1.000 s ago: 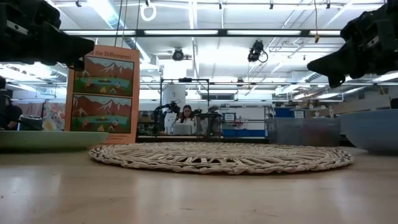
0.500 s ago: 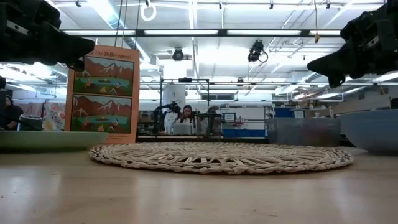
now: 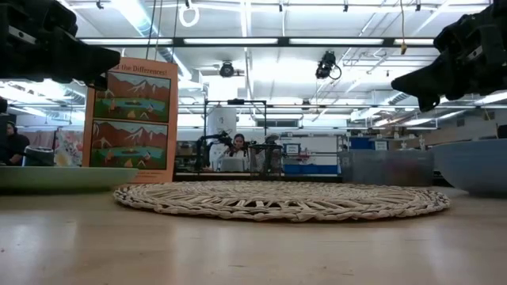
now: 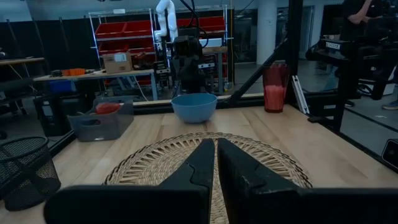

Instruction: Arrange a breakfast setting

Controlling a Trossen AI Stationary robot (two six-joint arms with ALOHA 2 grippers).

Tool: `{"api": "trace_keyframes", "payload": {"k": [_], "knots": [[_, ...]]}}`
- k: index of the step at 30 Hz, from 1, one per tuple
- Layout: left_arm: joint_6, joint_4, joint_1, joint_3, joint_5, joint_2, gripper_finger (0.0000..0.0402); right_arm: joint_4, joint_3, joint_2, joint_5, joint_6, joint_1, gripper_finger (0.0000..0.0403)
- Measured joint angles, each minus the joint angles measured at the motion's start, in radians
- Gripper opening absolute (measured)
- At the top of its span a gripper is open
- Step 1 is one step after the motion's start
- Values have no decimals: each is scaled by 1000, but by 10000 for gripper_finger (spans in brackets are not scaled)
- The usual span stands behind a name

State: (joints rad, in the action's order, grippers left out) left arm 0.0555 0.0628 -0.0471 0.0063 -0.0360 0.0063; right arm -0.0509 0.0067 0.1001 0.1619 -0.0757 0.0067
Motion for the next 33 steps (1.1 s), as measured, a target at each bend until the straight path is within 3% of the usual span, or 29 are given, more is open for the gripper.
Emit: {"api": "trace_keyframes", "payload": {"k": [19,33], "knots": [[104,19,0,0,0,0,29,0,0,0,0,0,0,34],[-175,139,0,0,-8,0,29,0,0,0,0,0,0,34]]}}
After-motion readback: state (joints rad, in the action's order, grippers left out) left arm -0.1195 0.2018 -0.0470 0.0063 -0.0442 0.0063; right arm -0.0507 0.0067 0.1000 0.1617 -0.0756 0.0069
